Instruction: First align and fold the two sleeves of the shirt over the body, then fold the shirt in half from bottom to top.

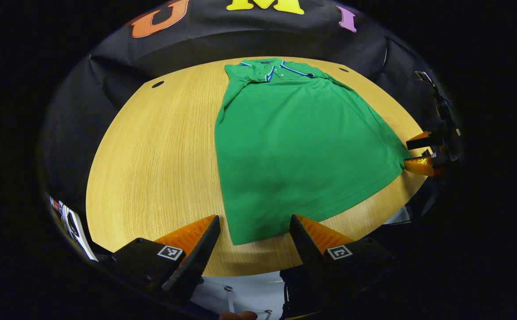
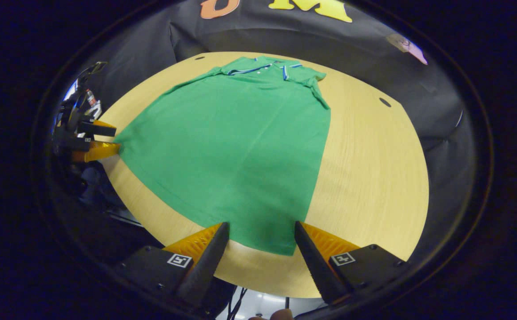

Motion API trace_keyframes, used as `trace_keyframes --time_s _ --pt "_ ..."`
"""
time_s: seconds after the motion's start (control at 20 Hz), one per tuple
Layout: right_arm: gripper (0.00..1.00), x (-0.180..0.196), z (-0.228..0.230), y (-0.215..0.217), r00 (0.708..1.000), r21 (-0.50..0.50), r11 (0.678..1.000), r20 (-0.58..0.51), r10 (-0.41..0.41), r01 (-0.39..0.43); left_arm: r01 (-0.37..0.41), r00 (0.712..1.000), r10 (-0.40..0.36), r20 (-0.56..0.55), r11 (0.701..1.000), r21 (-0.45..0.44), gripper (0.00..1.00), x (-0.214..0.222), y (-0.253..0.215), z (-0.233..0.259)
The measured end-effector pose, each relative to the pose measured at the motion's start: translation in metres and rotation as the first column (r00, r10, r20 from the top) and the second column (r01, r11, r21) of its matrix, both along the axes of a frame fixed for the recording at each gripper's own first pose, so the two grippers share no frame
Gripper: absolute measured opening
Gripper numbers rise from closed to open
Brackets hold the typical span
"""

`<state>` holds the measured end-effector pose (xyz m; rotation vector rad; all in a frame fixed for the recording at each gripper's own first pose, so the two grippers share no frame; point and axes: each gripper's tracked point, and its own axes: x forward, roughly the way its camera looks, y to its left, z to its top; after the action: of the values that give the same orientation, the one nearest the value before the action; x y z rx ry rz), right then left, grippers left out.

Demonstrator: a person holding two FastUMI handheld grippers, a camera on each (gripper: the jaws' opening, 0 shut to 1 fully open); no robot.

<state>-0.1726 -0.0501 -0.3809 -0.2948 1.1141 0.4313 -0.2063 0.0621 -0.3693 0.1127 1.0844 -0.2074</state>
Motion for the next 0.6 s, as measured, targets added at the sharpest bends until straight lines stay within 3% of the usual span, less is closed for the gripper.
trace_keyframes --time_s 0.4,0.6 --pt "0.98 -0.003 -0.001 0.001 1.000 0.005 1.000 0.000 0.017 -0.017 -0.059 0.998 0.060 0.035 0.998 -0.026 1.00 0.006 -0.003 0.000" --pt "0.28 0.001 0.002 0.002 0.997 -0.020 0.997 0.028 0.072 -0.071 -0.054 0.997 0.055 0.046 0.998 -0.022 0.33 0.011 0.002 0.001"
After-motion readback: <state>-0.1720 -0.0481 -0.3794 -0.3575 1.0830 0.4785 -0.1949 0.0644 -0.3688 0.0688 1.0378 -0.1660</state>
